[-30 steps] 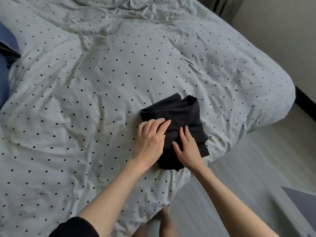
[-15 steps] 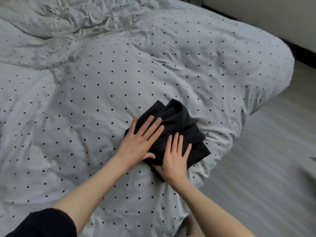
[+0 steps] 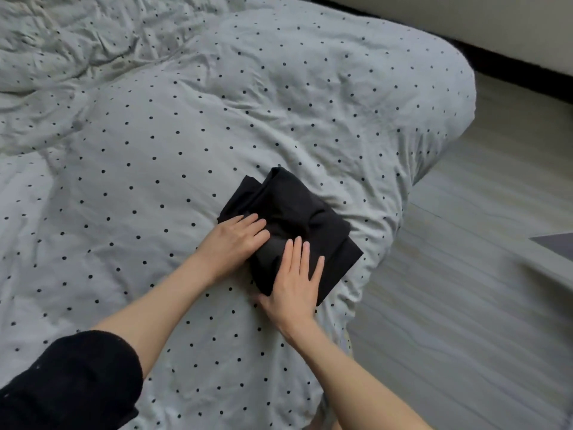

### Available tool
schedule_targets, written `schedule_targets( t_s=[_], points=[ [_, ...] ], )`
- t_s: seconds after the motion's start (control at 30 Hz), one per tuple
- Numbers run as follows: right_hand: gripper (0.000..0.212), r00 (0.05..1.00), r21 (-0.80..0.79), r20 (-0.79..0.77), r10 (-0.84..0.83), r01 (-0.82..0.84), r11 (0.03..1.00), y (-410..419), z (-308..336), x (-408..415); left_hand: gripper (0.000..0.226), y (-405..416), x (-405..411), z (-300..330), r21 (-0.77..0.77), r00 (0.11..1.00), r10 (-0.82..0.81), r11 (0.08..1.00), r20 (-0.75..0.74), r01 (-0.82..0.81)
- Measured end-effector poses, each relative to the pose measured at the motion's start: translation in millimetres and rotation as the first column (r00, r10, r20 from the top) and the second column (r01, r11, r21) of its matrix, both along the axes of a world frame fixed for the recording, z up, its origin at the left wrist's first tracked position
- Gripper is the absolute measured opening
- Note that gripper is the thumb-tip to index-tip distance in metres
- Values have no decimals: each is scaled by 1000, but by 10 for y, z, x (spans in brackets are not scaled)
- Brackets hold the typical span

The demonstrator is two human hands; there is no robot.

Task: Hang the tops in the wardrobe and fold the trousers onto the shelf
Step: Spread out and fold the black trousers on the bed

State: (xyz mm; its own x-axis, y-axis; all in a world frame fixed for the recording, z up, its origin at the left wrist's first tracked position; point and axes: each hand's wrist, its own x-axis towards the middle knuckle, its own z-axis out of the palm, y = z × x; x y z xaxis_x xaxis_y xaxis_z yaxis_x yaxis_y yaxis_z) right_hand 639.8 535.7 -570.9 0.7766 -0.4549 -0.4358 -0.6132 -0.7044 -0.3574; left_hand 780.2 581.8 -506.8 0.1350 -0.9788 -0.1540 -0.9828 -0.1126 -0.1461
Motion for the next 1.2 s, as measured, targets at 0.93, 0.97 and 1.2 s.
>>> schedule_targets(
  t_s=[0.93, 0.97, 1.2],
  points=[
    [28, 998, -309, -36, 49, -58, 949, -2265, 2022, -2569, 32, -1700, -2374, 1389, -297, 955, -198, 947, -221, 127],
    [28, 999, -317, -36, 26, -36, 948, -2386, 2168, -2671, 31, -1860, -2445, 1492, -307, 948, -225, 940, -226, 150],
    [40, 948, -499, -21, -317, 264, 825, -3541, 3595, -4251, 19, -3701, -3781, 2552, -414, 813, -544, 802, -207, 431]
  ],
)
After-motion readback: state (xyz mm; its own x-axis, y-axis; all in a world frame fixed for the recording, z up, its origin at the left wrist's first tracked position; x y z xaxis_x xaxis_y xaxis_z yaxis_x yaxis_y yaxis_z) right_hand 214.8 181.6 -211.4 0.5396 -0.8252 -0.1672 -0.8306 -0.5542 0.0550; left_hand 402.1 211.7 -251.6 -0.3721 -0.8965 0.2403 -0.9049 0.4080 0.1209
